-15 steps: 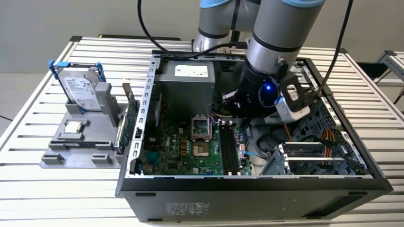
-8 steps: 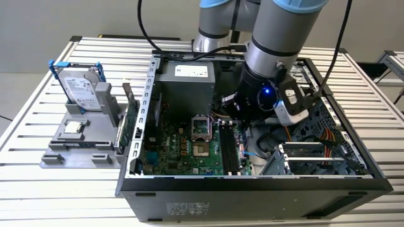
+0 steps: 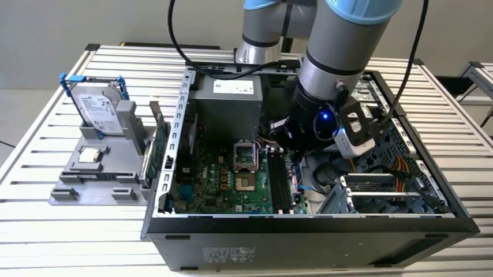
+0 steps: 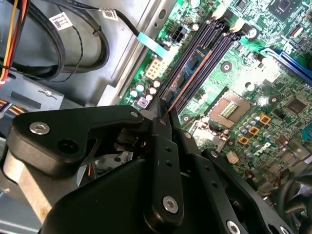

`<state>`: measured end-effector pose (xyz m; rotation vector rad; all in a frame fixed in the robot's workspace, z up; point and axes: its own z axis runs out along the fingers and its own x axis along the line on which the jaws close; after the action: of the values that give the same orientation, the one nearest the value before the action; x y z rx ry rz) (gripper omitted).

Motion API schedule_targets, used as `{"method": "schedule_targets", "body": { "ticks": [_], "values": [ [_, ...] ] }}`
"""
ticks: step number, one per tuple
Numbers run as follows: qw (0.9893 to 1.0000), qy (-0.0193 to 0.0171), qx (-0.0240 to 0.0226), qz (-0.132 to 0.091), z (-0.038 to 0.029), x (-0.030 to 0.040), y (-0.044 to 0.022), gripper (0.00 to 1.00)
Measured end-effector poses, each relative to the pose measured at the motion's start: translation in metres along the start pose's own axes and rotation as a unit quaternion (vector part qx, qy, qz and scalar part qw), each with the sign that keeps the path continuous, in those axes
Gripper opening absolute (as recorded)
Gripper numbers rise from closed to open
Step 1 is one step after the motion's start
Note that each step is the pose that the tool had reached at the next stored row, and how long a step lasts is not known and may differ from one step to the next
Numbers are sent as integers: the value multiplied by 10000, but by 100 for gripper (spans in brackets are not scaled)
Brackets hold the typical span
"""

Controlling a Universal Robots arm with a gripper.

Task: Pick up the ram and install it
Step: 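Insert the ram into the slot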

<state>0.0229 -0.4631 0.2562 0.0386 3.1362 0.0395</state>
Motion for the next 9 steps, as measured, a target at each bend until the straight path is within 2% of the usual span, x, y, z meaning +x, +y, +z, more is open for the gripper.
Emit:
{"method": "schedule_targets", "body": {
  "ticks": [2, 9],
  "values": [
    [10000, 0, 0, -14, 41, -1, -39, 0],
    [10000, 1, 0, -44, 95, -1, -74, 0]
  ]
}}
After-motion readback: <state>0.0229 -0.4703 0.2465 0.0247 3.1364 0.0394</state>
